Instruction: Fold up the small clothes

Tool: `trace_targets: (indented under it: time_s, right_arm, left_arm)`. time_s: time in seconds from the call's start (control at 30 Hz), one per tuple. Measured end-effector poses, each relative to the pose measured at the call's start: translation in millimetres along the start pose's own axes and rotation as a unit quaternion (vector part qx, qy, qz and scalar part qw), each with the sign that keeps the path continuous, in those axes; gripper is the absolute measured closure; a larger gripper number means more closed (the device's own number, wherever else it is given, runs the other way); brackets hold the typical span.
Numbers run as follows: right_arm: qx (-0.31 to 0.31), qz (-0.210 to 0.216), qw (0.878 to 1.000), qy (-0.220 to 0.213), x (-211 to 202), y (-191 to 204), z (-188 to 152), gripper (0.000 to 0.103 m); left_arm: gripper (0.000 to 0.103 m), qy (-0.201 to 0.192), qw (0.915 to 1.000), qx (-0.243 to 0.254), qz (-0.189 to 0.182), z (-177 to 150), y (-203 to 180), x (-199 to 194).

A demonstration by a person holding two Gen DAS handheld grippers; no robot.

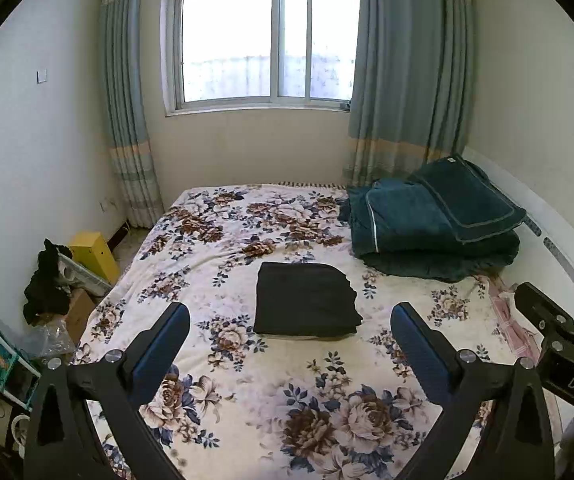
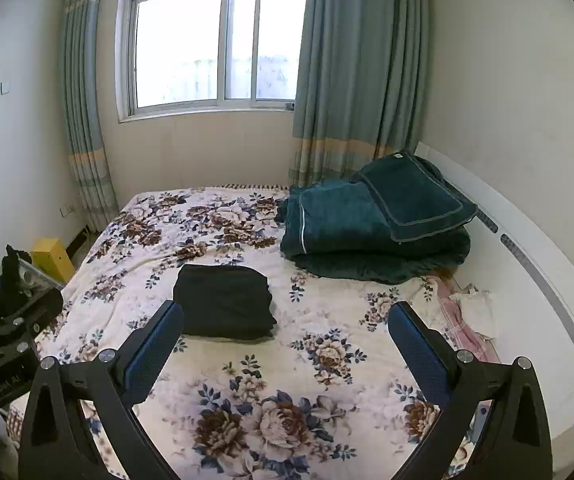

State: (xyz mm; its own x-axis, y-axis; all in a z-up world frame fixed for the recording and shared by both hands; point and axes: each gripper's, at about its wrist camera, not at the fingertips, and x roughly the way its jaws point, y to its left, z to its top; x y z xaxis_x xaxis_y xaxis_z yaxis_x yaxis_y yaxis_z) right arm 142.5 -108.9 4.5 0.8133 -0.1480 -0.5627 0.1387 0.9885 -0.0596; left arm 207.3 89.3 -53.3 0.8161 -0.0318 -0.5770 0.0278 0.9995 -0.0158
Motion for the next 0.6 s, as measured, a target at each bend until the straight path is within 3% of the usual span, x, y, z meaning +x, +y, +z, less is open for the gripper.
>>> trace_targets:
  time_s: [0.6]
  right_arm:
    - [-0.002, 0.013, 1.000, -0.002, -5, -10, 5, 0.000]
  left_arm:
    - [0.000, -0.006, 0.9999, -0.011, 0.006, 1, 5, -13]
